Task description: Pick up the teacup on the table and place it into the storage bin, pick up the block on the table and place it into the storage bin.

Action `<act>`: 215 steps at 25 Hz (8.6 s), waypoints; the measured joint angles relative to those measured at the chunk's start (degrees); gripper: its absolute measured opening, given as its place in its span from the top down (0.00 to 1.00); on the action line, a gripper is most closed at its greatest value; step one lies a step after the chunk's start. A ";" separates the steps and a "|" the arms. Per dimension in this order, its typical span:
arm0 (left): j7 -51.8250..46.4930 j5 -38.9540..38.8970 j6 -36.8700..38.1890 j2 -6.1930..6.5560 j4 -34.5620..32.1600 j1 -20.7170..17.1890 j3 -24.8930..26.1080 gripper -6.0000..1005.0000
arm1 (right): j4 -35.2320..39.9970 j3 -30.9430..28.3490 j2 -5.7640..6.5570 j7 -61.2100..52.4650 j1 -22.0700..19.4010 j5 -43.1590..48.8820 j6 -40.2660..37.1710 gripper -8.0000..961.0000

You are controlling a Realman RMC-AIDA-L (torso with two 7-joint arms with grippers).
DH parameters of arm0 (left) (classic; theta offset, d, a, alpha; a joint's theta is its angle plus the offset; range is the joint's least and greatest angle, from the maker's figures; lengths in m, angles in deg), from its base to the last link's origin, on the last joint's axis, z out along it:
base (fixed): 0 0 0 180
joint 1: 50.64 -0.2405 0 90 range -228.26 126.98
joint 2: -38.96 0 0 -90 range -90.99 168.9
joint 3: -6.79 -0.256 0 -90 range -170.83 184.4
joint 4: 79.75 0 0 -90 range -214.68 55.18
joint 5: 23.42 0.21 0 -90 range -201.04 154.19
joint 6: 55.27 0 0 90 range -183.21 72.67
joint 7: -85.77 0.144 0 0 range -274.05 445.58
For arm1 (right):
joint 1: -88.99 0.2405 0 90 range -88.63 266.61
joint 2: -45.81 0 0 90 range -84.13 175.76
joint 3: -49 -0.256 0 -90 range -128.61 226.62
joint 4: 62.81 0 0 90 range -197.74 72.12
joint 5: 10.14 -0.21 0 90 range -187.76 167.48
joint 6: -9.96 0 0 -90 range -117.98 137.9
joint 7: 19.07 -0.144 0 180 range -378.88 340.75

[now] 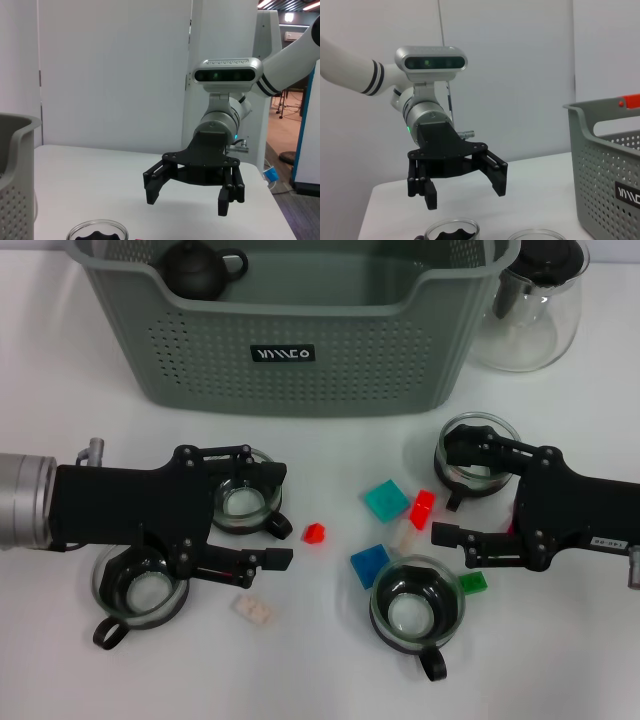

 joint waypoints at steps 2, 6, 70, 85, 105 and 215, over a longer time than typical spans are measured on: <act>0.00 0.04 0.00 0.00 0.01 0.00 0.00 0.14 | 0.00 0.05 0.01 -0.08 0.16 0.04 0.08 0.02; -0.01 0.04 0.00 0.00 0.01 -0.04 0.00 0.14 | 0.00 0.07 0.00 -0.15 0.40 0.14 0.17 0.02; -0.21 0.63 -0.53 0.96 0.10 -6.70 19.27 0.14 | 35.65 48.28 -0.20 -62.50 14.58 31.36 9.78 0.35; -0.21 0.61 -1.32 0.97 0.73 -6.52 19.22 0.14 | 34.55 49.76 0.05 -63.12 14.38 31.90 13.46 0.45; -0.21 0.40 -1.75 0.94 0.71 -7.29 19.50 0.14 | 43.90 29.63 0.55 -58.33 14.15 17.34 -3.40 0.94; -0.21 0.53 -5.36 0.35 1.66 -9.13 28.07 0.14 | 33.85 64.52 -0.65 -64.79 17.05 17.92 12.58 0.41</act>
